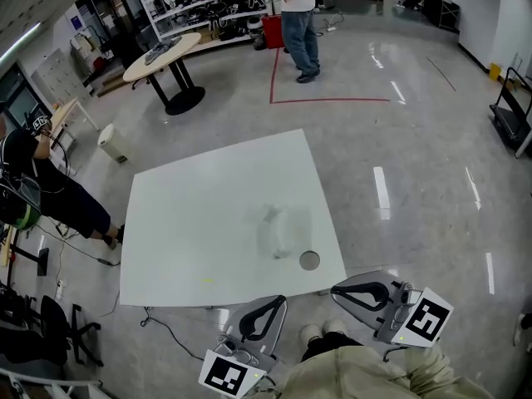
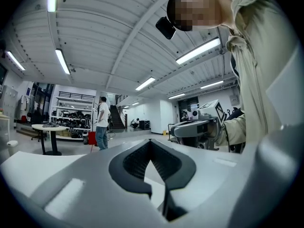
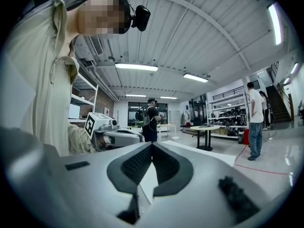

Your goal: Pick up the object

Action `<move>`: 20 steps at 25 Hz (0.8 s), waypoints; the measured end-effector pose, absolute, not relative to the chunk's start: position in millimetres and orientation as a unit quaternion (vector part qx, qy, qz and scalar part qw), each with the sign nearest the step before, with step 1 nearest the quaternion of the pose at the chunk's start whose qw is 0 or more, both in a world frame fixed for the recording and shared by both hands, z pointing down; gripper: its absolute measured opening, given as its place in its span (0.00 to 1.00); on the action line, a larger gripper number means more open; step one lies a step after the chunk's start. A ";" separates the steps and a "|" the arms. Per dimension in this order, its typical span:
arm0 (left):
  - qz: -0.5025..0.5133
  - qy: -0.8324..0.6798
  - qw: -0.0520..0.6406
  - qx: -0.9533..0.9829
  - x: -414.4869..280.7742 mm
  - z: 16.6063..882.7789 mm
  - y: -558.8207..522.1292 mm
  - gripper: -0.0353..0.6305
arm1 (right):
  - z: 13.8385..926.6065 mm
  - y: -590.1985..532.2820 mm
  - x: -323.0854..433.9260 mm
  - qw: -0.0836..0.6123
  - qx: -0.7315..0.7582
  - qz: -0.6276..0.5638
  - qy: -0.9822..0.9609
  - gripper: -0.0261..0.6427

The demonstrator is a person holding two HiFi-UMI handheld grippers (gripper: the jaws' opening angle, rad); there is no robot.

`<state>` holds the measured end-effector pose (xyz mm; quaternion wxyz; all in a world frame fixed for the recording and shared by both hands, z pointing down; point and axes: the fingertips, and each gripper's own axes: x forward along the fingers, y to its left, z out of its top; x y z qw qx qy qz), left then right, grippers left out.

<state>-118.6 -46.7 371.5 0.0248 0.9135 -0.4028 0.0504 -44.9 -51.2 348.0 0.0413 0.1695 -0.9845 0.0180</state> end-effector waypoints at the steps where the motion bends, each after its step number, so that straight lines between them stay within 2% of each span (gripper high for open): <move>1: 0.051 -0.404 0.029 0.913 -117.4 373.1 -50.1 0.06 | 349.0 -55.2 -43.8 0.043 0.169 0.022 -0.985 0.04; 20: 0.074 -0.434 0.097 0.893 -114.6 417.4 -138.2 0.06 | 394.6 -155.5 -66.6 0.066 0.123 0.072 -0.988 0.04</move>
